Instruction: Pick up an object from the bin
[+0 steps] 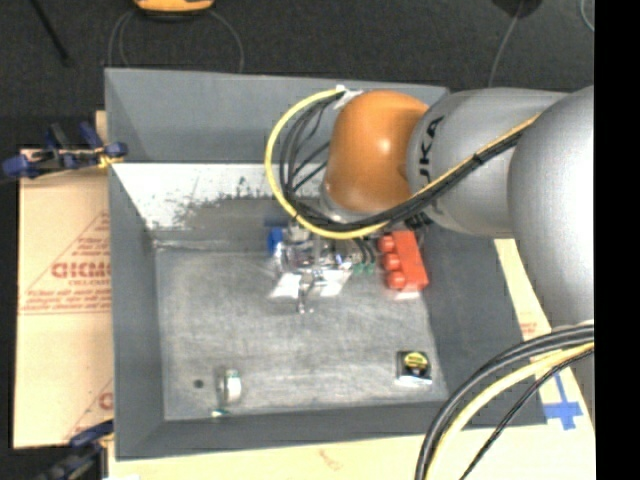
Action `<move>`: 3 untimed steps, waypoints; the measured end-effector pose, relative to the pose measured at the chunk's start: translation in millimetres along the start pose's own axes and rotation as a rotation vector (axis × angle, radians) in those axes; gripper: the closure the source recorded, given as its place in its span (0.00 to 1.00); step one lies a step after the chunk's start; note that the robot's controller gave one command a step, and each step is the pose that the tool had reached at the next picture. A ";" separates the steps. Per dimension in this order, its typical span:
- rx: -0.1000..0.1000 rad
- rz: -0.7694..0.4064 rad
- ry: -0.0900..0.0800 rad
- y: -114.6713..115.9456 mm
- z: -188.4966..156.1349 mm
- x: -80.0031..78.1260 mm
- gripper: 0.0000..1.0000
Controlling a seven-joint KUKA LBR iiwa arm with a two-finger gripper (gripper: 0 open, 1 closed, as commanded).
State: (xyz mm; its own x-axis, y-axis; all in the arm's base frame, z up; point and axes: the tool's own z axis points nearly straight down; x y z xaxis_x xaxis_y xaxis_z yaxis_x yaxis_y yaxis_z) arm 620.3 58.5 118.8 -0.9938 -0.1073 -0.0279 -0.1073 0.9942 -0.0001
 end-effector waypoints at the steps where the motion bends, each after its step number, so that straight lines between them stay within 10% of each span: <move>1: 0.001 -0.050 -0.009 -2.7 2.1 -3.0 0.00; 2: 0.001 0.241 0.020 -17.1 26.3 11.4 0.00; 3: 0.001 0.241 0.017 -17.0 25.4 10.8 1.00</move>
Offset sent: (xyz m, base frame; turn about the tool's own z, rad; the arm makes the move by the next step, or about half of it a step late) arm 0.0068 -0.0170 -0.0464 -0.1597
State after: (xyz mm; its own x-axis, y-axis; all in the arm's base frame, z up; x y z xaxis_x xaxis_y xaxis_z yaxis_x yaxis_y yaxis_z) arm 612.1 40.5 93.2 -0.9910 0.1331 -0.0102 0.1331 0.9911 0.0039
